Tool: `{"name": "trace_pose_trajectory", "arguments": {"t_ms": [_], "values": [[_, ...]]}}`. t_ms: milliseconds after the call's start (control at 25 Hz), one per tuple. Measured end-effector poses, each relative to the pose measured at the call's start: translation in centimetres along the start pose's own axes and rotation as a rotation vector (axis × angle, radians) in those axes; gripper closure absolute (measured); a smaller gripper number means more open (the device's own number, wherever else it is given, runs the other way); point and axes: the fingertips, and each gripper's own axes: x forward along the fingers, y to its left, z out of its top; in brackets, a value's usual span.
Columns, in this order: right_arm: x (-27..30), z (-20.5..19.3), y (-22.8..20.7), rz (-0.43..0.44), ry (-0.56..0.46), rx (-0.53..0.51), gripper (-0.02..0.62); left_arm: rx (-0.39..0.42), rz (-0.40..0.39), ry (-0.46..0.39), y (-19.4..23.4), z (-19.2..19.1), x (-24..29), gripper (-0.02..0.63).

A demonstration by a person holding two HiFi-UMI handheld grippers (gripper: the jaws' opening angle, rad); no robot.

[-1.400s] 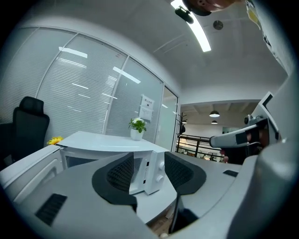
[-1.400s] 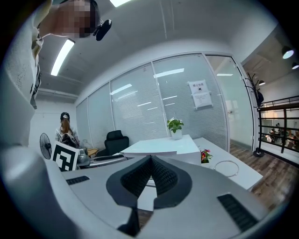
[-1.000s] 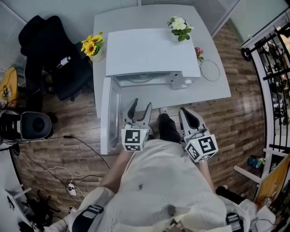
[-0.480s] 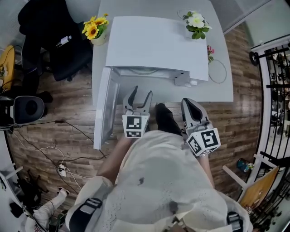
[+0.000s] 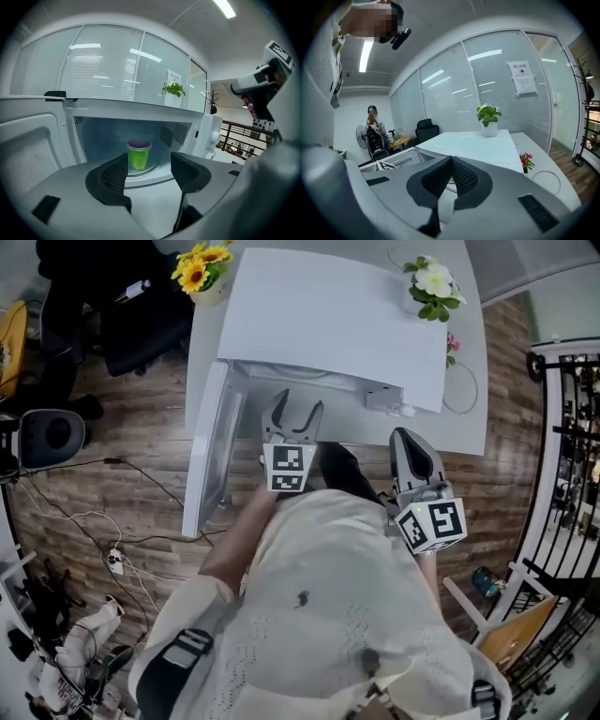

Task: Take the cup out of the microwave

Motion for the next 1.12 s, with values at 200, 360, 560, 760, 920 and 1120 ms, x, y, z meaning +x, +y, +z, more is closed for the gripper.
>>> {"name": "trace_pose_trajectory", "arguments": {"t_ms": [200, 360, 560, 760, 920, 1120], "values": [[0.6, 0.2, -1.3, 0.000, 0.009, -0.018, 0.588, -0.018, 0.026, 0.041, 0.6, -1.6, 2.6, 0.304], [1.1, 0.5, -2.2, -0.004, 0.011, -0.024, 0.588, -0.012, 0.031, 0.060, 0.9, -2.1, 4.5, 0.302], [1.7, 1.0, -3.1, 0.005, 0.016, -0.047, 0.588, -0.011, 0.063, 0.073, 1.4, -2.3, 6.2, 0.302], [2.6, 1.6, -4.2, 0.015, 0.015, -0.060, 0.587, -0.012, 0.095, 0.077, 1.9, -2.3, 7.9, 0.295], [3.5, 1.8, -4.8, 0.034, 0.019, -0.068, 0.588, -0.013, 0.114, 0.089, 2.3, -2.5, 9.2, 0.286], [4.5, 1.9, -5.5, 0.060, 0.028, -0.079, 0.588, 0.005, 0.129, 0.113, 2.8, -3.4, 10.7, 0.282]]}}
